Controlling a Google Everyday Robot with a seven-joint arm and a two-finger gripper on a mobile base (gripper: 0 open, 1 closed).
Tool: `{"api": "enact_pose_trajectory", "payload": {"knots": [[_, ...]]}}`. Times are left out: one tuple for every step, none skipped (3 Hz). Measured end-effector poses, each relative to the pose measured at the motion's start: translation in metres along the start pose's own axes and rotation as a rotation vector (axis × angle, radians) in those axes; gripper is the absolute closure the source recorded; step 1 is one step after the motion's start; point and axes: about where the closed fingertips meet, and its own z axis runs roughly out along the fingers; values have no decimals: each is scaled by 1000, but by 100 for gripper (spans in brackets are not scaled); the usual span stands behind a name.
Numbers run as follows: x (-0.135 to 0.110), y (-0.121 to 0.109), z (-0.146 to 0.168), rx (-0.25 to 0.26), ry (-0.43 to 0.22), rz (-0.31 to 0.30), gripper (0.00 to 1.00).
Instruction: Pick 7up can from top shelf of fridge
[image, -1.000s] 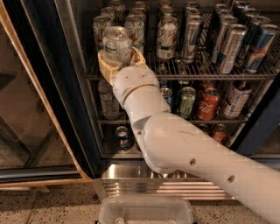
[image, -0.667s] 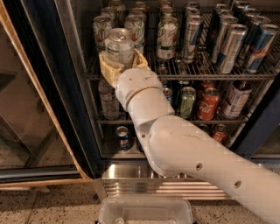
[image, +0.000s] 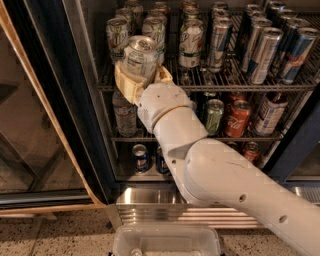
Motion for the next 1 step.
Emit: {"api": "enact_pose_trajectory", "payload": {"knots": [[0, 0, 0, -1, 0, 2, 100]]}}
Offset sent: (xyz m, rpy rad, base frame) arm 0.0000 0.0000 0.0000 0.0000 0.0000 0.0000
